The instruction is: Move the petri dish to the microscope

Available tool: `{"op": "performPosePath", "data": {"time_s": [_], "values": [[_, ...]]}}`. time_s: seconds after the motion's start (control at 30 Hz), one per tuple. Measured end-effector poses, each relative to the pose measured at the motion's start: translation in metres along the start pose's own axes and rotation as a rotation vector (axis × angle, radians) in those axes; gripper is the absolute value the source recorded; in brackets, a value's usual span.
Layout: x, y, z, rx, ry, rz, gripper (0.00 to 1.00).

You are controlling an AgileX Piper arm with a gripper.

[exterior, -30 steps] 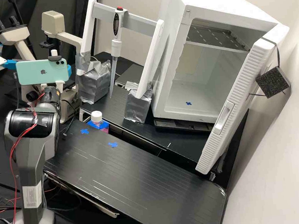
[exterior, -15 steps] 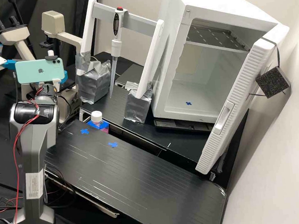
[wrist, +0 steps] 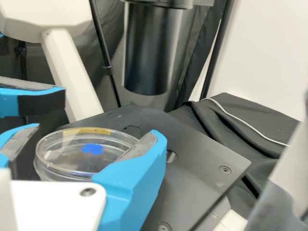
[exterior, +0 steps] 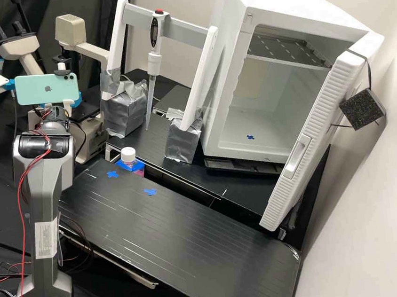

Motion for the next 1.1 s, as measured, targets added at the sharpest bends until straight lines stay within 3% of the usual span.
{"op": "performPosePath", "data": {"time_s": [0.27, 0.6, 0.93, 1.1], "values": [[0.007, 0.002, -0.002, -0.005, -0.008, -0.012, 0.00], [0.020, 0.000, -0.004, -0.092, 0.012, -0.046, 0.00], [0.026, -0.001, -0.006, -0.057, 0.037, -0.091, 0.00], [0.029, 0.000, -0.002, -0.056, 0.046, -0.110, 0.00]]}}
